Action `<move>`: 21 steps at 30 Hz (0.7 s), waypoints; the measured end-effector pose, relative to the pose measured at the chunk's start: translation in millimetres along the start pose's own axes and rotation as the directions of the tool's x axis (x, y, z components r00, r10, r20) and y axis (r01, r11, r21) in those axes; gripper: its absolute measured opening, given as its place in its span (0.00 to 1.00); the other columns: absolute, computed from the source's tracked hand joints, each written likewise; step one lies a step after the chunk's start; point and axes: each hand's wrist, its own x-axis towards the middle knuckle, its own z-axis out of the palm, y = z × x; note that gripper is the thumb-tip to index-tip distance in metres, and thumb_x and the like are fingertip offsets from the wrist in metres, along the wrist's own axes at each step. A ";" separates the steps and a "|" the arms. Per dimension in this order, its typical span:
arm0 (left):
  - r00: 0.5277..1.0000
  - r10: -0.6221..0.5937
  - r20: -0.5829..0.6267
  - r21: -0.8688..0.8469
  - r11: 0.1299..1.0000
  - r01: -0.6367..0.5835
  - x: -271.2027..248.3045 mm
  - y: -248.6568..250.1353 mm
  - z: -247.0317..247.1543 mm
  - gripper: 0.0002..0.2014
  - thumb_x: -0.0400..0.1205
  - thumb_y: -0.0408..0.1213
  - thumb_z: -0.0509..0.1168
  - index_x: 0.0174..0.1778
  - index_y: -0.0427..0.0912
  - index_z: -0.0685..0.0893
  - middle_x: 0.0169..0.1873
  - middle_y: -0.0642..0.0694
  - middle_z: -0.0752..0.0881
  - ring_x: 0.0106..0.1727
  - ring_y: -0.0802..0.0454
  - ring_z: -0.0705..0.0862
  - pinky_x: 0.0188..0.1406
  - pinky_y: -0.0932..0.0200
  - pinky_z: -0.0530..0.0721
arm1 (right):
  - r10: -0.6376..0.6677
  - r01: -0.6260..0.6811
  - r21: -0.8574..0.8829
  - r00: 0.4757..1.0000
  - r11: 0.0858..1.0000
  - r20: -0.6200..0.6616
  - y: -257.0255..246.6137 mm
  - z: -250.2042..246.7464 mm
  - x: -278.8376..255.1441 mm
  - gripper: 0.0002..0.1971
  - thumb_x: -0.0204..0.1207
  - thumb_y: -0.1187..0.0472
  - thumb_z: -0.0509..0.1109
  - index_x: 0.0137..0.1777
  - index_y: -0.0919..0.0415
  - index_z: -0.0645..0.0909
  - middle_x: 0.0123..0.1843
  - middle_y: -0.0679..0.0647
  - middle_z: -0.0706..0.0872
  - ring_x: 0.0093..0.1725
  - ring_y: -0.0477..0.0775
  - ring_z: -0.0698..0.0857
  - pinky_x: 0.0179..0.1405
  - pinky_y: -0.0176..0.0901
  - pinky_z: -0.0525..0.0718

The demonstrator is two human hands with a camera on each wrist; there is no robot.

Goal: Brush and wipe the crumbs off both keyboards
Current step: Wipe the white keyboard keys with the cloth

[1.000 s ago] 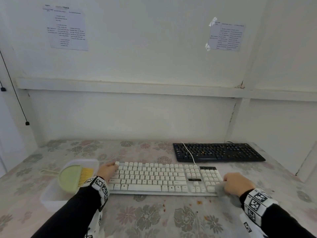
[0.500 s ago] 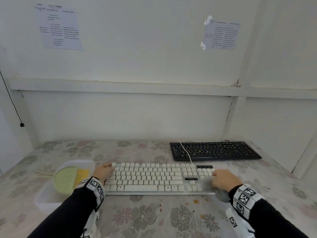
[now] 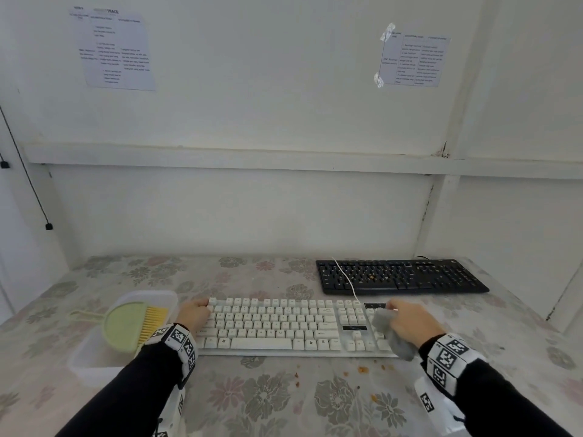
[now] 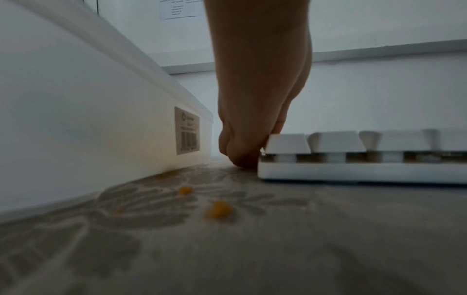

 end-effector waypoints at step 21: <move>0.985 -0.091 0.143 -0.297 0.946 0.131 -39.6 10.8 -6.6 0.14 0.86 0.24 0.53 0.60 0.29 0.82 0.48 0.32 0.87 0.47 0.39 0.85 0.54 0.40 0.84 | 0.169 -0.138 -0.217 0.976 0.966 0.136 -13.6 -17.0 -5.0 0.06 0.75 0.58 0.69 0.42 0.60 0.81 0.33 0.49 0.84 0.35 0.46 0.86 0.27 0.32 0.78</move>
